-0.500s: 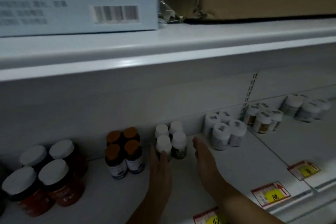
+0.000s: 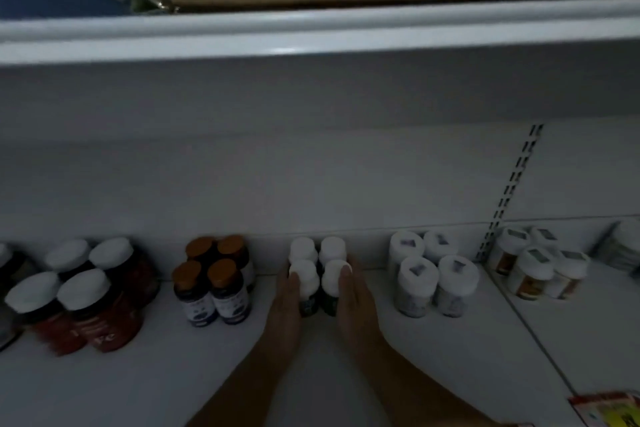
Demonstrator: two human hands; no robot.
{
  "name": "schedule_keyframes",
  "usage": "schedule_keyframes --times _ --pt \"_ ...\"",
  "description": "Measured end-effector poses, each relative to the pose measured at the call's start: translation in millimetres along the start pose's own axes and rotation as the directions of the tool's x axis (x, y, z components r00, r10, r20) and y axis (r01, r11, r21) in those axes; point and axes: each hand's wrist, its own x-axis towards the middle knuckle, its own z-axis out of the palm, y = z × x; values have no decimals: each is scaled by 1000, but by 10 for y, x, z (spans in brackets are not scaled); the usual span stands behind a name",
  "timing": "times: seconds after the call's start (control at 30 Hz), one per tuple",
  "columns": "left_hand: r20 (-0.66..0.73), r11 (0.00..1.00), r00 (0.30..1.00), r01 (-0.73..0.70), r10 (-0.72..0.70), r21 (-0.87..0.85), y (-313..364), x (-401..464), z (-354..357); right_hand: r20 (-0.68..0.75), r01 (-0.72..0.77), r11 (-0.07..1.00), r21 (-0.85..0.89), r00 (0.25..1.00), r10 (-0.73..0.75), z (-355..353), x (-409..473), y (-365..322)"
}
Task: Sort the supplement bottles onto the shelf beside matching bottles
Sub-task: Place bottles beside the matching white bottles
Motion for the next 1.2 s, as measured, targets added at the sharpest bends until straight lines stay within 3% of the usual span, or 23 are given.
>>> schedule_keyframes --times 0.1,0.23,0.3,0.37,0.47,0.57,0.67,0.83,0.93,1.2 --pt "48 999 998 -44 44 9 8 29 5 11 -11 1000 -23 1000 11 10 13 -26" --pt "-56 996 997 -48 52 80 150 -69 -72 35 -39 997 -68 999 42 -56 -58 -147" --pt "-170 957 956 -201 238 209 260 -227 -85 38 -21 998 -52 999 23 -154 -130 -230" --pt "-217 901 879 -389 425 190 400 -430 2 63 20 998 -60 998 -16 -271 -284 -299" --pt "-80 854 853 -507 516 116 492 -602 301 -21 122 981 -149 992 -126 -476 -579 -411" --pt "100 925 923 -377 371 47 283 -597 697 -230 202 964 -175 943 -239 -823 -665 -521" --pt "234 971 947 -234 218 43 72 -593 1034 -390 142 983 -114 904 -176 -1299 -522 -559" --pt "150 997 987 -61 55 36 -179 -369 1320 -324 -58 998 -20 945 48 -1684 -135 -426" --pt "132 988 990 -67 49 139 -281 -239 1434 -256 -145 989 27 955 147 -1639 123 -391" --pt "38 972 989 -146 141 183 -454 -83 1690 -156 -57 997 54 986 65 -1775 319 -212"
